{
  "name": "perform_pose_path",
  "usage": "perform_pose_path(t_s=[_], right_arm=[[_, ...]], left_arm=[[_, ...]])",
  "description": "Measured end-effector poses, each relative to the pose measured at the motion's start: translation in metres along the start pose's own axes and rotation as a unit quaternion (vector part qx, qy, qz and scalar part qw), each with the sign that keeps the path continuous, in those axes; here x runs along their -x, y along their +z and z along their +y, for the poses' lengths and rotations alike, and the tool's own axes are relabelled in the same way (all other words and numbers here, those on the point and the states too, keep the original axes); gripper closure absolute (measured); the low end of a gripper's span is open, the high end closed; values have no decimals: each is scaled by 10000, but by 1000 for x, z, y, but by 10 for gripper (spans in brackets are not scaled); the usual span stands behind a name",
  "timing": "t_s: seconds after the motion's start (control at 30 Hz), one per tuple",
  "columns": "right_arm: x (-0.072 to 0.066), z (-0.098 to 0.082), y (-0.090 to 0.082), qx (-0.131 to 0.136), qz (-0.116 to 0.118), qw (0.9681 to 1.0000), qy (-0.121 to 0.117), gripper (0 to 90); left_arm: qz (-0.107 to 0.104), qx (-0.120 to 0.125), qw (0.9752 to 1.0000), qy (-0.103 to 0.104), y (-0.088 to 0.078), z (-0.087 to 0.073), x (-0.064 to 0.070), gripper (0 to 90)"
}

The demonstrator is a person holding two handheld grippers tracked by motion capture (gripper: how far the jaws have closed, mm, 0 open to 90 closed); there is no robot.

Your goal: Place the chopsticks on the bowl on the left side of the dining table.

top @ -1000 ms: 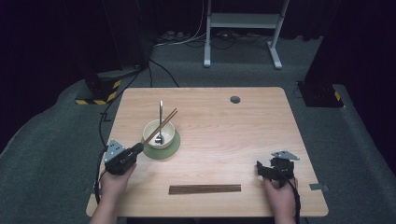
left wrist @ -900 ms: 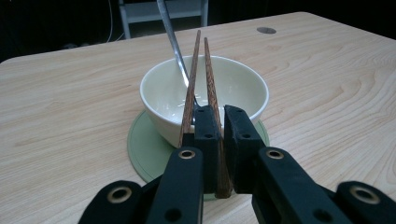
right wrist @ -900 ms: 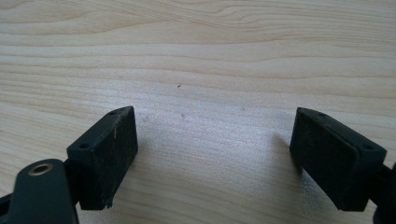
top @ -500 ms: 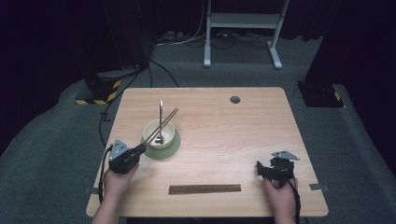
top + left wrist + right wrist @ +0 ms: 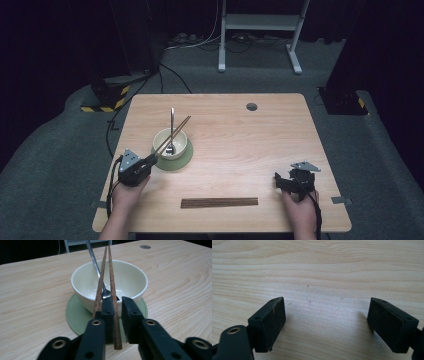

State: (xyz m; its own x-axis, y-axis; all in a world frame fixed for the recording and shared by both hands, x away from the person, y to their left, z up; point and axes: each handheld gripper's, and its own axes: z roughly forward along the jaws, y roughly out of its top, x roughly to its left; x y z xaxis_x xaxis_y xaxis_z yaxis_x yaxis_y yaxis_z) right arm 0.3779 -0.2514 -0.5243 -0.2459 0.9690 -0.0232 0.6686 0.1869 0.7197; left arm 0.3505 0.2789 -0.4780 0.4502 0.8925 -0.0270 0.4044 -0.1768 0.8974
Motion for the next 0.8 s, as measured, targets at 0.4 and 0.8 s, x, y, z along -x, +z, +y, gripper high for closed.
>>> perform_pose_path(t_s=[0.4, 0.8], right_arm=[[0, 0, 0, -1, 1, 10000, -3, 151], [0, 0, 0, 0, 3, 10000, -1, 151]], left_arm=[[248, 330, 9991, -132, -28, -4, 0, 492], [487, 20, 9988, 81, -29, -16, 8, 433]])
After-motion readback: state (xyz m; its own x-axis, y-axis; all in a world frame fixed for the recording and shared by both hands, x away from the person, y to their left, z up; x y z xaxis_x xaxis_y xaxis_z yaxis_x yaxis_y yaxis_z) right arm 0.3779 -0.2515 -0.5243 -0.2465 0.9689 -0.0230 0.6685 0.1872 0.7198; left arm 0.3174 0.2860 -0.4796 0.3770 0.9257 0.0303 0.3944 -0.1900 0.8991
